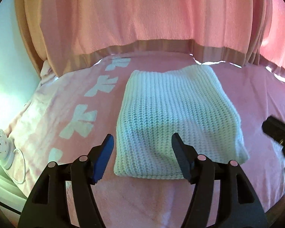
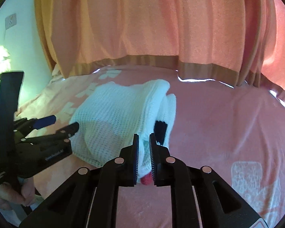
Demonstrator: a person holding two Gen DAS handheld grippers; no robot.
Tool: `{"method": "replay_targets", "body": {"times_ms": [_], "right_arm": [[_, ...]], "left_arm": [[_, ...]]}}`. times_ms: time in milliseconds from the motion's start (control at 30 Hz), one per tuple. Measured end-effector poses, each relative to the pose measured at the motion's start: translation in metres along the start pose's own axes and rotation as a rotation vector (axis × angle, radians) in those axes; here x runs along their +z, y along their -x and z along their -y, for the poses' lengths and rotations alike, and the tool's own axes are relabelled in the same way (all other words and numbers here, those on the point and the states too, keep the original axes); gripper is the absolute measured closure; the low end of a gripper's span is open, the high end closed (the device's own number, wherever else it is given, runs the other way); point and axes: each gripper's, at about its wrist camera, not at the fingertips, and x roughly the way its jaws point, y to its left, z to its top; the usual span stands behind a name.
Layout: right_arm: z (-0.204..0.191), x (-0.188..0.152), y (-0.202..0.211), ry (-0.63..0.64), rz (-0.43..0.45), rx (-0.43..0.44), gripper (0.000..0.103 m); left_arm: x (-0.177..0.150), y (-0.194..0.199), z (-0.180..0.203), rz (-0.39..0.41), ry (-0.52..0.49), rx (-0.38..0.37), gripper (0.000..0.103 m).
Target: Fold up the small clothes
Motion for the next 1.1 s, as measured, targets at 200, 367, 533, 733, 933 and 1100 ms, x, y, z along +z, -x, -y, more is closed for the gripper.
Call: {"method": "replay_targets", "body": {"times_ms": [200, 367, 533, 733, 933, 1100], "right_arm": [[0.005, -0.010, -0.002, -0.016, -0.020, -0.042, 0.070], [0.004, -0.019, -0.002, -0.018, -0.038, -0.054, 0.065], [-0.001, -0.020, 0.001, 0.007, -0.023, -0.077, 0.060], [0.002, -0.022, 0.001, -0.003, -0.021, -0.088, 0.058], [0.001, -0.023, 0.001, -0.004, -0.025, -0.095, 0.056], [-0.003, -0.024, 0.000, 0.011, -0.028, -0.098, 0.055]], "left_arm": [[-0.003, 0.010, 0.004, 0.044, 0.065, 0.043, 0.023], [-0.005, 0.015, 0.010, 0.061, 0.084, 0.061, 0.016], [-0.006, 0.014, 0.017, 0.064, 0.089, 0.068, 0.016], [-0.010, 0.018, 0.023, 0.087, 0.070, 0.074, 0.016], [-0.014, 0.018, 0.024, 0.089, 0.069, 0.089, 0.016], [-0.016, 0.019, 0.023, 0.087, 0.078, 0.083, 0.016]]}}
